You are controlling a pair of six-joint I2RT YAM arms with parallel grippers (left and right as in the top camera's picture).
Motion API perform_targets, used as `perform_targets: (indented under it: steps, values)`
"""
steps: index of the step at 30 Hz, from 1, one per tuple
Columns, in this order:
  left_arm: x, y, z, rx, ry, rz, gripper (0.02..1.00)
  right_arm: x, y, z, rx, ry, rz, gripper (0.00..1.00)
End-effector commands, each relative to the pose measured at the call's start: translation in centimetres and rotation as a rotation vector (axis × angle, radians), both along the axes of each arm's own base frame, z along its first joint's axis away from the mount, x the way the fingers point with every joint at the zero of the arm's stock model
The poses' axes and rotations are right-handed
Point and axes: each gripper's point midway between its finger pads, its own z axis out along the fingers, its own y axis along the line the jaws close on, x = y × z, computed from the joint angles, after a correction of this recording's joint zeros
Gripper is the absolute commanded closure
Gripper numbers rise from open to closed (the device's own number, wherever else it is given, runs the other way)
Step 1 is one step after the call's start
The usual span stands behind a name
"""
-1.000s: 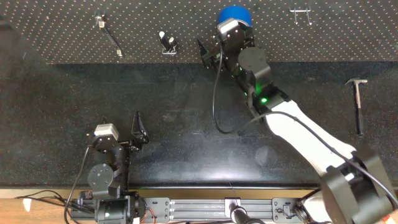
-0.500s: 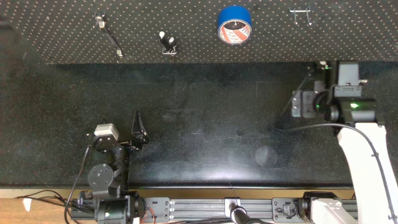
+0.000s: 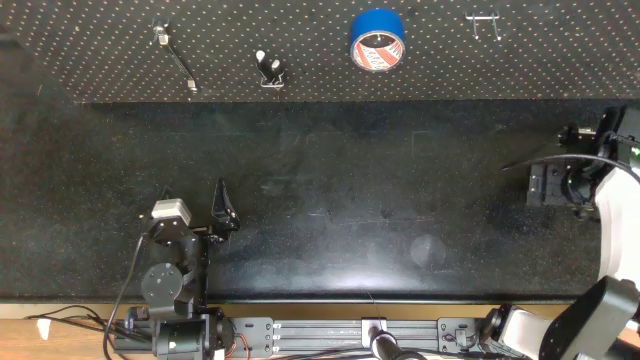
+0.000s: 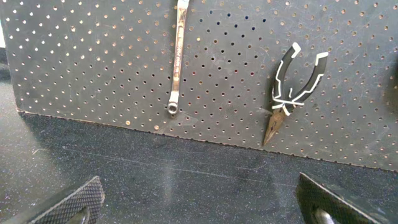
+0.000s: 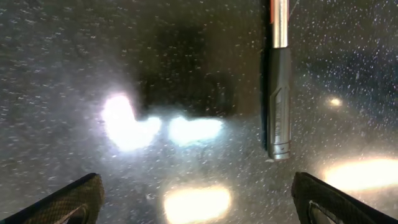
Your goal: Place Tools Onto Pegboard
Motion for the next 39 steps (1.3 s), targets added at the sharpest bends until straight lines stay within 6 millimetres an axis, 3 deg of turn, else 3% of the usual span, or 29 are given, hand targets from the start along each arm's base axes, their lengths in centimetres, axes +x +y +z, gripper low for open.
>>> perform_targets:
  steps: [1,9,12,13,20,22,25,28,35,36,39]
  values:
    - [0.0,-0.1,0.0,0.002,0.000,-0.006,0.023,-0.7,-2.2,-1.0,-0.006,0.020,0.034,0.018]
    - [0.0,-0.1,0.0,0.002,0.000,-0.006,0.023,-1.3,-4.2,-2.7,-0.002,0.045,0.170,0.018]
    - [0.0,-0.1,0.0,0.002,0.000,-0.006,0.023,-0.8,-4.6,-3.4,-0.009,0.045,0.204,0.023]
    - [0.0,-0.1,0.0,0.002,0.000,-0.006,0.023,-0.7,-4.6,-3.8,-0.005,0.052,0.215,0.073]
    - [0.0,-0.1,0.0,0.002,0.000,-0.006,0.023,0.1,-5.2,-5.1,-0.009,0.047,0.213,0.071]
    - [0.0,-0.1,0.0,0.002,0.000,-0.006,0.020,0.4,-5.4,-5.3,-0.017,0.039,0.213,0.117]
    - [0.0,-0.1,0.0,0.002,0.000,-0.006,0.025,0.5,-5.5,-5.7,-0.013,0.043,0.214,0.246]
    - [0.0,-0.1,0.0,0.002,0.000,-0.006,0.023,0.5,-5.5,-6.0,-0.008,0.047,0.213,0.481]
    - [0.0,-0.1,0.0,0.002,0.000,-0.006,0.023,1.5,-4.1,-7.0,0.078,-0.004,0.223,0.702]
    - [0.0,-0.1,0.0,0.002,0.000,-0.006,0.020,1.5,-4.0,-7.0,0.083,-0.008,0.224,0.785]
    - [0.0,-0.1,0.0,0.002,0.000,-0.006,0.023,1.5,-4.0,-7.0,0.083,-0.008,0.224,0.915]
